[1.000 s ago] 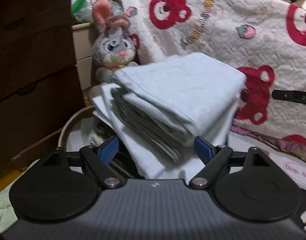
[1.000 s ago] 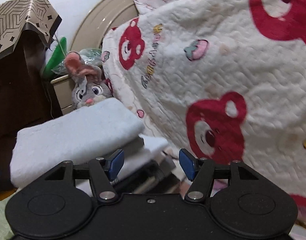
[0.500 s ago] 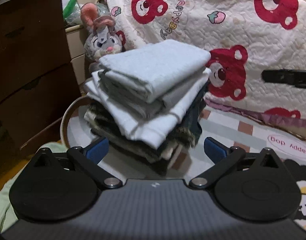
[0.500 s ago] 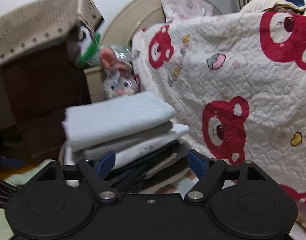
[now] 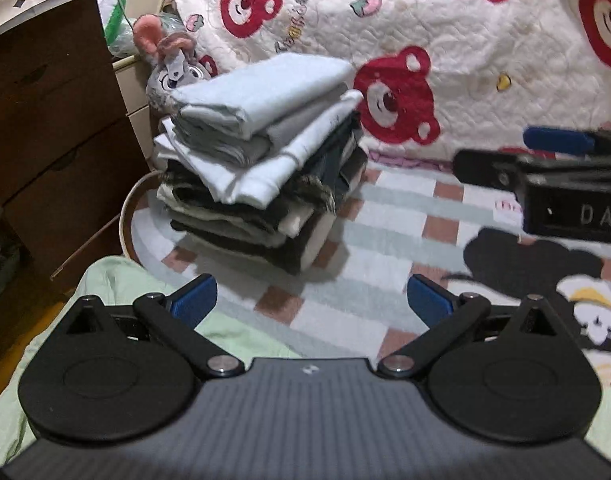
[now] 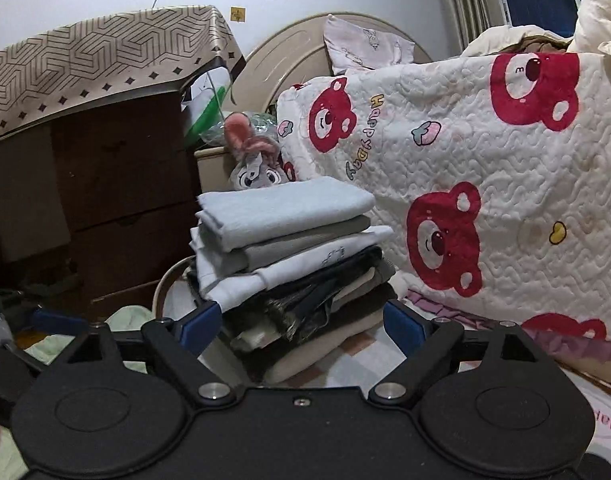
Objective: Fold clothes
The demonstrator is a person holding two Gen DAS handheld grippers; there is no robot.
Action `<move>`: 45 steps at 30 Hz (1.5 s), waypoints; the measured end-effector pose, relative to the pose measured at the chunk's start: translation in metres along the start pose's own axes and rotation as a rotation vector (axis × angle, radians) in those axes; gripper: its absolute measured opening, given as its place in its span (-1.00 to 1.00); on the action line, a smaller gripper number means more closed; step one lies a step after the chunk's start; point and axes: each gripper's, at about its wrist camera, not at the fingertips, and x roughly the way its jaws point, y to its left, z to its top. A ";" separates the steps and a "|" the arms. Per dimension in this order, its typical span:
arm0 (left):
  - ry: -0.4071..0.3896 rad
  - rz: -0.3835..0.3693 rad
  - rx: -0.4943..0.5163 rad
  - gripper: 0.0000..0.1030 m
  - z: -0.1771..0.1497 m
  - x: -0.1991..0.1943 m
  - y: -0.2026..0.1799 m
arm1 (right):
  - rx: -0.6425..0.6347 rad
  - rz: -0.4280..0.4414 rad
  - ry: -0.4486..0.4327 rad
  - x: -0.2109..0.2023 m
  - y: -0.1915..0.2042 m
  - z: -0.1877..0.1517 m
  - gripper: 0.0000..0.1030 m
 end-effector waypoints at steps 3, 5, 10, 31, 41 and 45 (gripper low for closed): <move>0.010 -0.014 0.017 1.00 -0.009 -0.004 -0.007 | 0.010 -0.009 0.022 -0.005 0.005 -0.006 0.76; 0.018 -0.020 0.022 1.00 -0.014 -0.006 -0.008 | 0.018 -0.017 0.037 -0.009 0.007 -0.010 0.76; 0.023 -0.021 0.031 1.00 -0.023 -0.010 -0.011 | 0.036 -0.035 0.074 -0.017 0.014 -0.020 0.76; 0.036 -0.036 0.078 1.00 -0.023 -0.015 -0.022 | 0.034 -0.067 0.124 -0.030 0.028 -0.033 0.76; 0.049 -0.041 0.076 1.00 -0.024 -0.016 -0.022 | 0.022 -0.063 0.131 -0.031 0.031 -0.034 0.76; 0.060 -0.046 0.070 1.00 -0.024 -0.017 -0.023 | 0.016 -0.067 0.129 -0.032 0.032 -0.034 0.76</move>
